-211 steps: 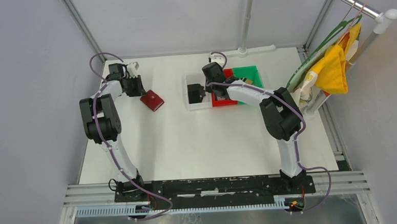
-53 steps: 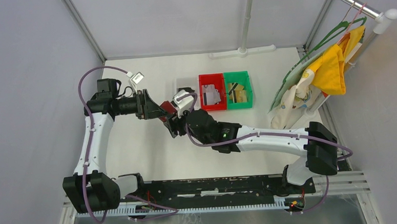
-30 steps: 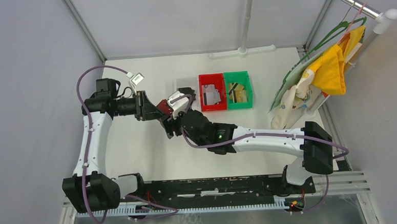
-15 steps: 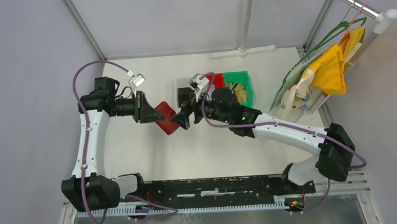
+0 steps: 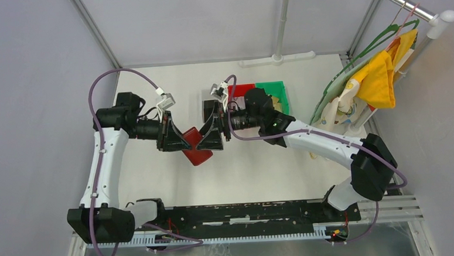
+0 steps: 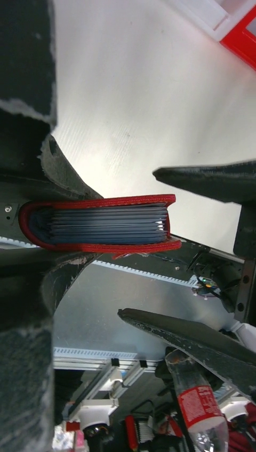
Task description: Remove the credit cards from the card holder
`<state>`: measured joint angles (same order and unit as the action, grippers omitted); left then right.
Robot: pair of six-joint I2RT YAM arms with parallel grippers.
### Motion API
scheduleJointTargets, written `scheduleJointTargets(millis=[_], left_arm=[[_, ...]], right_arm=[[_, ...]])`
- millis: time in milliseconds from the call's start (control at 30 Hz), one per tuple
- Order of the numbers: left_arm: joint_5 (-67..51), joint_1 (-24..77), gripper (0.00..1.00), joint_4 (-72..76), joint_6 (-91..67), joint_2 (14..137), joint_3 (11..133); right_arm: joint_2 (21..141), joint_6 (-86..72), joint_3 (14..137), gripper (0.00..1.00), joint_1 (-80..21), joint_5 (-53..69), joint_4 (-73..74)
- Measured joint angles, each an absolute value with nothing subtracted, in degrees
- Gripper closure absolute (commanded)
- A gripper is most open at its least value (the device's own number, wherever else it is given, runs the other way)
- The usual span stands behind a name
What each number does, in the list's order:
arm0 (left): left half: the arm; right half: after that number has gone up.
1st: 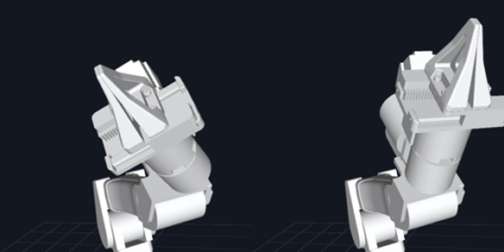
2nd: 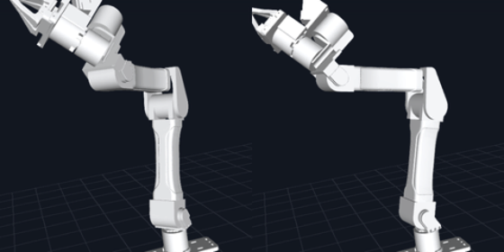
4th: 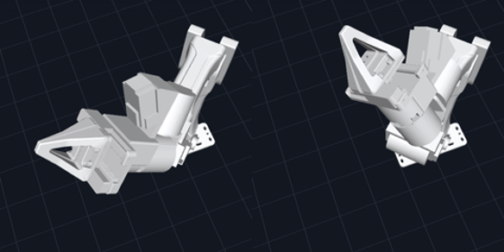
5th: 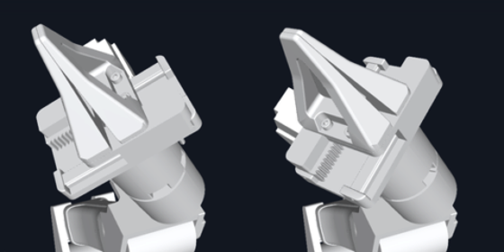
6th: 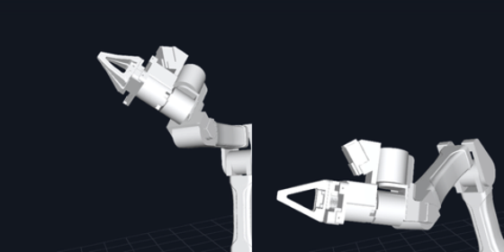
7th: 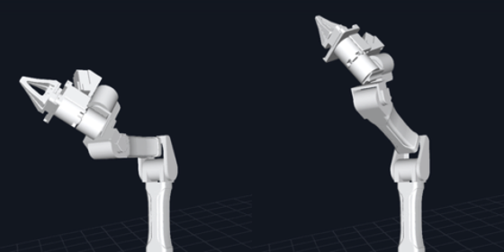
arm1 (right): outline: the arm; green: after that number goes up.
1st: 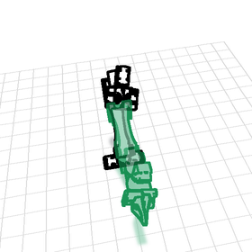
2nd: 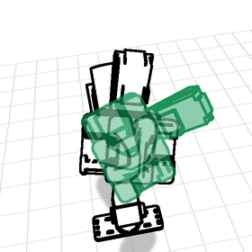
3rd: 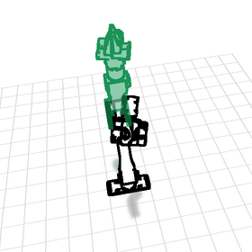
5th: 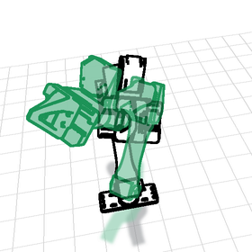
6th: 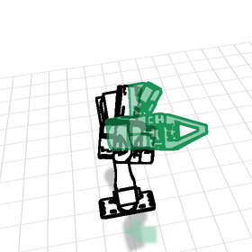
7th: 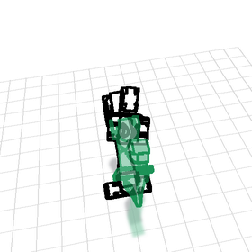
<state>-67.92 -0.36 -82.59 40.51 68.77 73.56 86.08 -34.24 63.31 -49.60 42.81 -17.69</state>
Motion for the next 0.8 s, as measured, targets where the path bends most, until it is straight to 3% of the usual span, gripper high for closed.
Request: scheduleJointTargets(millis=[167,333,500,633,733,800], left_arm=[[-67.9,2.6,0.98,-83.1,43.1,67.6,73.6],[-67.7,3.4,0.98,-83.7,45.2,65.7,73.6],[-67.6,3.4,0.98,-84.0,45.8,65.3,74.2],[-67.6,3.5,0.98,-84.1,46.1,65.3,74.5],[-67.6,3.5,0.98,-84.1,46.2,65.4,74.7],[-67.6,3.5,0.92,-84.1,46.2,65.4,74.8]], right_arm=[[88.7,-36.4,67.8,0.12,-49.6,46.3,-19.0],[89.5,-38.7,68.7,0.31,-49.6,48.3,-20.9],[89.7,-39.2,68.7,0.32,-49.6,49.6,-21.0],[89.7,-38.2,68.9,0.4,-49.6,50.2,-19.4],[89.9,-37.3,69.7,0.62,-49.6,50.4,-17.9],[90.1,-36.8,70.7,0.81,-49.6,50.3,-17.2]])
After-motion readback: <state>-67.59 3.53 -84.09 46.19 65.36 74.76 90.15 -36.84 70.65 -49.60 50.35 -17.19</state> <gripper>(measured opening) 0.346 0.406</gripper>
